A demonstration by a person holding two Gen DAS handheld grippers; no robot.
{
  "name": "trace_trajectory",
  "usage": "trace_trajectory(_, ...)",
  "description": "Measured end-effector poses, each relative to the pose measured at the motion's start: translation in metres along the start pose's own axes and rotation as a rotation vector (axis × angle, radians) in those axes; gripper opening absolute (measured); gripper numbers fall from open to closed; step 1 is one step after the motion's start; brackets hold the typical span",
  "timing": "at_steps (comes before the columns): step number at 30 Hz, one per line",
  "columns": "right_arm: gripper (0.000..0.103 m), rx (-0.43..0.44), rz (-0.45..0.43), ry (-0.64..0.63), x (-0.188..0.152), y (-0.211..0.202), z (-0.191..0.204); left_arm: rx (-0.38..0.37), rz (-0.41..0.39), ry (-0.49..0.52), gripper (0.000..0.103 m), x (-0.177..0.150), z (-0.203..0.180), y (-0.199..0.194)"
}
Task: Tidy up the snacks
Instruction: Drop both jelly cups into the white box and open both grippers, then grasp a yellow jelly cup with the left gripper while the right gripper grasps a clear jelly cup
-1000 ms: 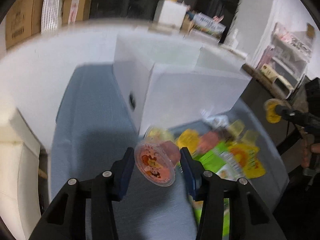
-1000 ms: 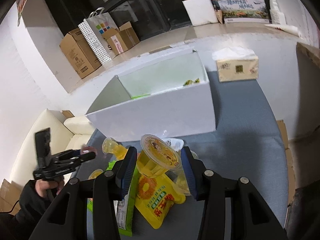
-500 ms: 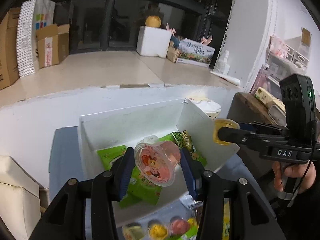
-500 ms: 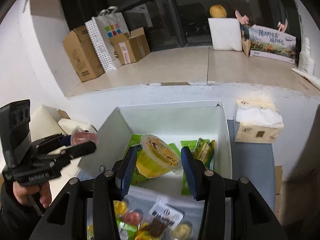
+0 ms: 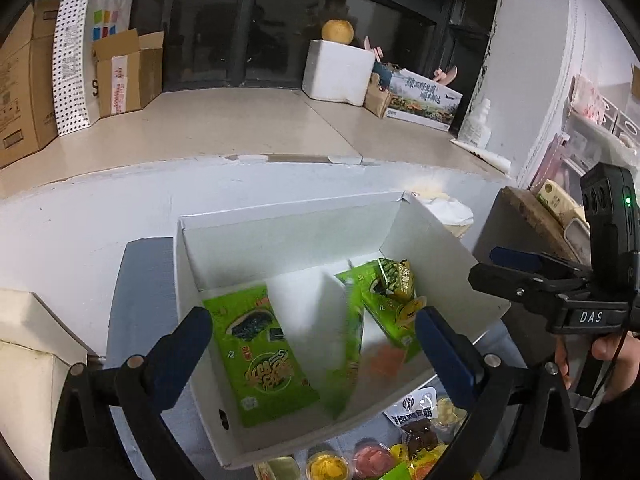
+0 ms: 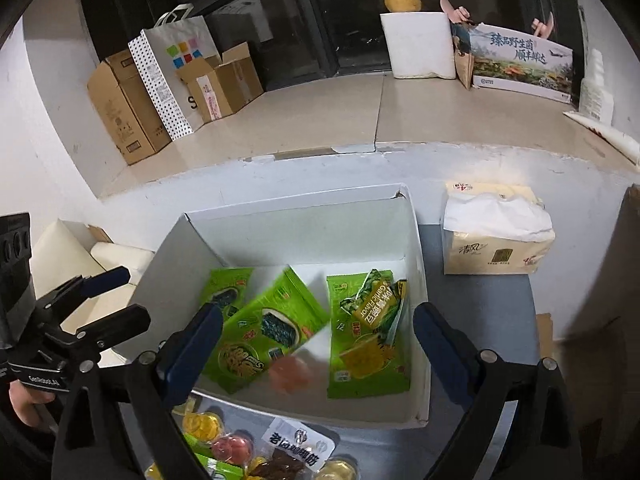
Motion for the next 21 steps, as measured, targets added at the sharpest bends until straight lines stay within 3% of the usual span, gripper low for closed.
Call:
trace_trajectory(2, 0.103, -0.012, -0.015, -0.008, 0.000, -0.006, 0.002, 0.000, -0.006, -0.007, 0.103, -0.002, 0.001, -0.006)
trace_trajectory(12, 0.103, -0.063, -0.091, -0.042, -0.014, -0.052, 0.013, -0.008, -0.074, 0.009, 0.103, -0.029, -0.016, -0.060)
trace_trajectory(16, 0.103, -0.031, -0.123, -0.075, -0.039, -0.077, 0.021, -0.020, -0.100, -0.011, 0.103, -0.058, -0.022, -0.088)
trace_trajectory(21, 0.103, 0.001, -0.102, -0.059, -0.086, -0.093, 0.020, -0.010, -0.095, -0.052, 0.103, -0.103, -0.022, -0.109)
Point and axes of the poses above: each gripper's, at about its wrist camera, not at the fingertips, and y roughly the way its jaws point, z to its left, x to its top, the point moved 4 cm from there along y, roughly the way its jaws point, and after that the axes turned 3 degrees about -x, right-handed, at the moved point
